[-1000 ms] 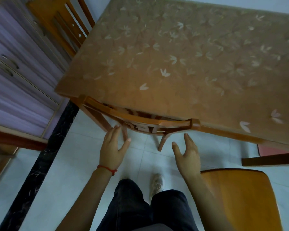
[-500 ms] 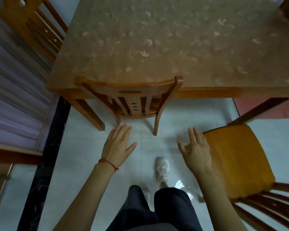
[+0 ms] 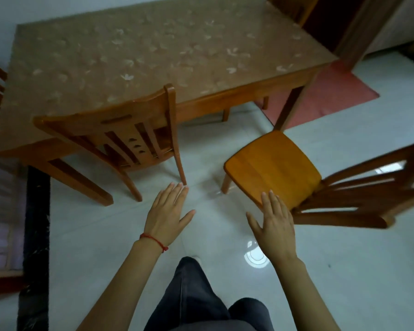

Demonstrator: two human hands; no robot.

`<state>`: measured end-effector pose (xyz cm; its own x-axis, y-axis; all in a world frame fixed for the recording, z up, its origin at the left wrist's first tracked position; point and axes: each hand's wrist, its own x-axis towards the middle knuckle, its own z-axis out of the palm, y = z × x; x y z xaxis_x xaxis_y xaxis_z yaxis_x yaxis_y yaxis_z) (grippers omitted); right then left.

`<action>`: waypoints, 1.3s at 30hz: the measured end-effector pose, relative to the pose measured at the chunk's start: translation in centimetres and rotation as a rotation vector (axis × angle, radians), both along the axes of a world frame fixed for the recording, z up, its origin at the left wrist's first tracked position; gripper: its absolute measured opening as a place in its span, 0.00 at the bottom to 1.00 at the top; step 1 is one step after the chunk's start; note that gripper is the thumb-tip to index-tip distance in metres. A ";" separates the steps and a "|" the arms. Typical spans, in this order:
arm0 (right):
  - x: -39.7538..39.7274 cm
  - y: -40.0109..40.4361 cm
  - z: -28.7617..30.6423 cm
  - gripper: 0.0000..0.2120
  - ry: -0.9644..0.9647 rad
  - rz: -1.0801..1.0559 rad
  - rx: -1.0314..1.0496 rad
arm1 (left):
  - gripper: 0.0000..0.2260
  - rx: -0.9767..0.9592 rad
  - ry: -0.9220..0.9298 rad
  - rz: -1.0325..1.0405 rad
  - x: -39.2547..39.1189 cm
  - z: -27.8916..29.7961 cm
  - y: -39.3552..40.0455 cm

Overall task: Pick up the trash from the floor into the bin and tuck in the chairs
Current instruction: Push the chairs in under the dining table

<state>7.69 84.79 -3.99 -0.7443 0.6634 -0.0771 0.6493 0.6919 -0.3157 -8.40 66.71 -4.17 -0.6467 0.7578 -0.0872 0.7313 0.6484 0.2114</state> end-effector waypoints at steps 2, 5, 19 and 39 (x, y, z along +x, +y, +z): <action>3.7 0.1 -0.1 0.31 -0.015 -0.030 0.000 | 0.33 0.003 -0.007 -0.057 3.1 0.0 1.1; 9.6 0.0 -0.4 0.31 -0.011 -0.064 -0.001 | 0.33 0.000 -0.016 -0.130 8.1 -0.2 2.5; 32.8 -4.6 -0.9 0.31 0.008 -0.662 0.077 | 0.35 0.004 -0.028 -0.734 23.7 0.0 9.8; 47.9 -2.9 -0.9 0.28 0.031 -1.079 0.120 | 0.28 -0.023 -0.003 -1.048 36.6 -1.0 21.3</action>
<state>55.61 81.85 -4.93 0.2354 0.9710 0.0404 0.9265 -0.2117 -0.3112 28.20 88.06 -5.12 0.3325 0.9368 -0.1091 0.9289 -0.3053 0.2096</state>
